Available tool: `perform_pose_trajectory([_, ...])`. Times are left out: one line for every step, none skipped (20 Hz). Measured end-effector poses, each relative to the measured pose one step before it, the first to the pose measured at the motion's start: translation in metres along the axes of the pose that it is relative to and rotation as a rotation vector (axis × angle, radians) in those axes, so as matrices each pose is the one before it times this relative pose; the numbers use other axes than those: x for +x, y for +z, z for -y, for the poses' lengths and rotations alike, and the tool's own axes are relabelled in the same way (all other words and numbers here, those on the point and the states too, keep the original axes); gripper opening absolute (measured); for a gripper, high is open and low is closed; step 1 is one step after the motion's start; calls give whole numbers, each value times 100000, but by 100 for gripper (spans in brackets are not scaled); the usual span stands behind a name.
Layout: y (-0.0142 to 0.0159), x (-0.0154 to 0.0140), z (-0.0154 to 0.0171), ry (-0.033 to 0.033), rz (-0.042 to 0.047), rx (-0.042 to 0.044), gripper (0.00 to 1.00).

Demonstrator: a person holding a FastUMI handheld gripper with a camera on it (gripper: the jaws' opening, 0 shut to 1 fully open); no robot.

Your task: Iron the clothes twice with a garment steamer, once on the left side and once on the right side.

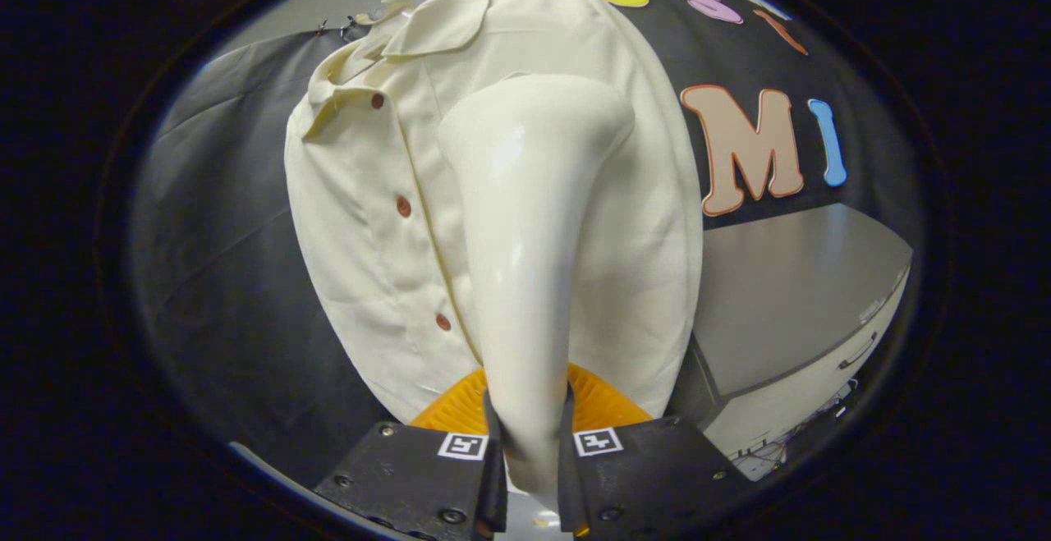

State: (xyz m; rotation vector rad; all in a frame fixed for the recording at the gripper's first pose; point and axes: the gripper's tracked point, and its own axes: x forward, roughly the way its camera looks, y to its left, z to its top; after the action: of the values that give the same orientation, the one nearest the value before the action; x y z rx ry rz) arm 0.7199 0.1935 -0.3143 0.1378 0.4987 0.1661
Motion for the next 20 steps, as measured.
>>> perform_pose_trajectory([-964, 130, 193, 106, -1536, 310, 24])
perform_pose_trajectory([-945, 232, 259, 187, -1872, 534, 24])
perform_pose_trajectory([-1047, 160, 158, 33, -1801, 666, 24])
perform_pose_trajectory([-877, 310, 206, 115, -1591, 316, 24])
perform_pose_trajectory([-859, 89, 202, 67, -1433, 224, 24])
perform_pose_trajectory([-663, 173, 122, 225, -1518, 211, 24])
perform_pose_trajectory([-819, 104, 203, -67, -1562, 451, 24])
perform_pose_trajectory([-744, 142, 187, 96, -1607, 626, 24])
perform_pose_trajectory([-736, 154, 84, 159, -1009, 622, 24])
perform_pose_trajectory([-748, 193, 218, 9, -1542, 570, 24])
perform_pose_trajectory([-624, 104, 166, 73, -902, 311, 24])
perform_pose_trajectory([-679, 151, 174, -157, -1256, 294, 24])
perform_pose_trajectory([-754, 56, 255, -62, -1412, 253, 24])
perform_pose_trajectory([-710, 133, 240, -104, -1402, 424, 24])
perform_pose_trajectory([-794, 124, 114, -13, -1510, 388, 24])
perform_pose_trajectory([-668, 209, 196, -183, -1399, 392, 24])
perform_pose_trajectory([-768, 163, 289, -250, -1374, 280, 24])
perform_pose_trajectory([-526, 116, 106, -332, -1074, 265, 24])
perform_pose_trajectory([-652, 328, 104, -259, -853, 263, 24])
perform_pose_trajectory([-528, 170, 113, -308, -1133, 353, 24])
